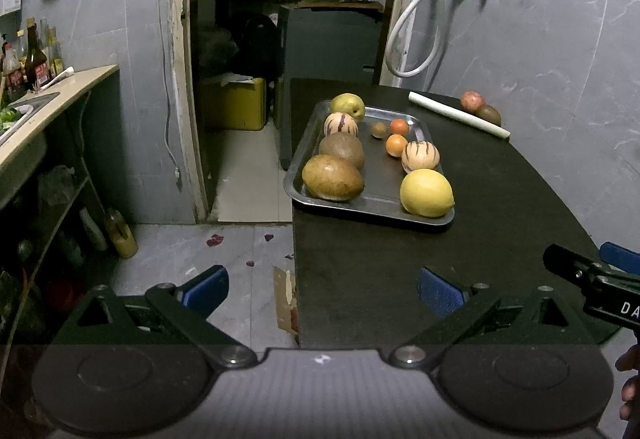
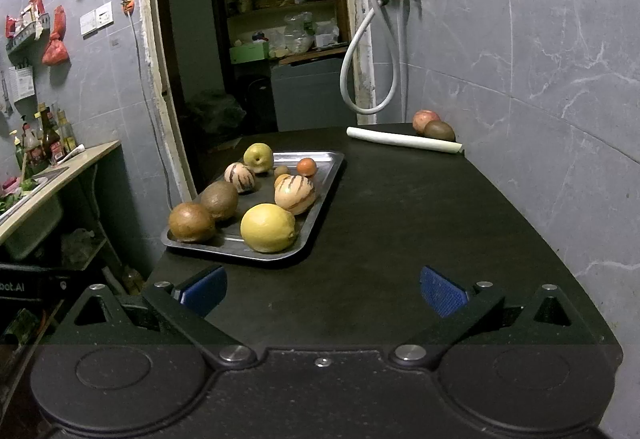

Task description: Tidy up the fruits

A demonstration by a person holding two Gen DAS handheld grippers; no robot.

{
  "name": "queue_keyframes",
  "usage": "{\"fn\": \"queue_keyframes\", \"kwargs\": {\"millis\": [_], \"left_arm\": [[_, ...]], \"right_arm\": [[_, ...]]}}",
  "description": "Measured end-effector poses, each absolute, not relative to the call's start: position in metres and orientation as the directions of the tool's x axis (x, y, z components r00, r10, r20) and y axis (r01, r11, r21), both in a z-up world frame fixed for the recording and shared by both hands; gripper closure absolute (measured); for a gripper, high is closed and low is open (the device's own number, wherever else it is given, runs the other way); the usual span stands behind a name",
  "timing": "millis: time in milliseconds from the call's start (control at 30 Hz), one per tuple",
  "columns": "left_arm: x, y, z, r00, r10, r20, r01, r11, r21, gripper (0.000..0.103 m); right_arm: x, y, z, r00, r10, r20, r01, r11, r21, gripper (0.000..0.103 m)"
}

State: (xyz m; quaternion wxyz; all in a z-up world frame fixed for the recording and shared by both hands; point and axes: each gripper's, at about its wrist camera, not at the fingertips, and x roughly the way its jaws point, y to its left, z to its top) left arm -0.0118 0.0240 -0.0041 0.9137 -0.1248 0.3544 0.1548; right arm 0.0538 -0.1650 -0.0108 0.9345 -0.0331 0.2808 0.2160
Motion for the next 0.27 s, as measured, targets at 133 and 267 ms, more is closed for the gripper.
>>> {"fn": "queue_keyframes", "kwargs": {"millis": [133,267], "left_arm": [[-0.0098,0.0251,-0.0047,0.697,0.193,-0.691,-0.373,0.92,-0.119,0.001],[-0.0083,0.0264,-0.005,0.691,0.192,-0.697,-0.377,0.919,-0.12,0.001]], "right_arm": [[0.0536,-0.1649,-0.0107,0.749,0.385,-0.54,-0.422,0.905,0.059,0.001],[0.0542,-0.1654,-0.0105,0.749,0.386,-0.539,-0.423,0.904,0.059,0.001]]}}
